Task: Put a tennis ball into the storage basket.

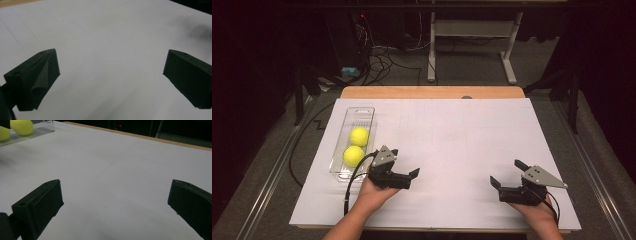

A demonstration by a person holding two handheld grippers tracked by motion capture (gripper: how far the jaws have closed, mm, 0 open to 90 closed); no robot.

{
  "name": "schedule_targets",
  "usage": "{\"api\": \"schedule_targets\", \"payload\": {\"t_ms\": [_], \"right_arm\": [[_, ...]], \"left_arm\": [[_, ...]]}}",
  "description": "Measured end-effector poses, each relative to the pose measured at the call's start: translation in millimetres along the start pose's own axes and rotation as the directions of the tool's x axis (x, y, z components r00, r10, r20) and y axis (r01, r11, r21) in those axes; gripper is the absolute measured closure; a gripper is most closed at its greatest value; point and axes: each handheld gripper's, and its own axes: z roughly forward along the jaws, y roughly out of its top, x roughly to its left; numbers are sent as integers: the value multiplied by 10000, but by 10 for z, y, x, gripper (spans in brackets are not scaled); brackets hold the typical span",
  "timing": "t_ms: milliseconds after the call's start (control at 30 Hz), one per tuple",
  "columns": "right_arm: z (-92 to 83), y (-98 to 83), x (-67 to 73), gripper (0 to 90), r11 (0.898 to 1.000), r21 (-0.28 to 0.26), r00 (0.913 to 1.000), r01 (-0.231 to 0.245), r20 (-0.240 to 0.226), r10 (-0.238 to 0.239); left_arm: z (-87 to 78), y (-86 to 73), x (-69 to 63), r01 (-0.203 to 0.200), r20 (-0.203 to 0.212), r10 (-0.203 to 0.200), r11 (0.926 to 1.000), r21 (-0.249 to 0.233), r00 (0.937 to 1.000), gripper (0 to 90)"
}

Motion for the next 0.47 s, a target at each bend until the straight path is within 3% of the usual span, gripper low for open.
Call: {"api": "schedule_targets", "payload": {"t_ms": [100, 167, 200, 367, 467], "right_arm": [[-8, 7, -2, 0, 9999, -68, 10000, -76, -11, 75], [-4, 8, -1, 0, 9999, -56, 9999, -142, -13, 142], [-3, 10, -1, 0, 9999, -39, 9999, -139, -2, 139], [-8, 22, -7, 0, 9998, -64, 9997, -212, 97, 213], [-19, 32, -24, 0, 9995, -109, 9994, -298, 200, 300]], "left_arm": [[-131, -28, 29, -153, -36, 151, 9990, -429, 9999, 13], [-169, -29, 50, -64, 25, 66, 9981, -613, 10000, 14], [-229, -24, 97, 248, 193, -230, 9947, -1000, 9995, 14], [-347, -36, 186, 481, 358, -435, 9888, -1416, 9984, 16], [-415, -49, 204, 384, 243, -350, 9869, -1566, 9991, 16]]}}
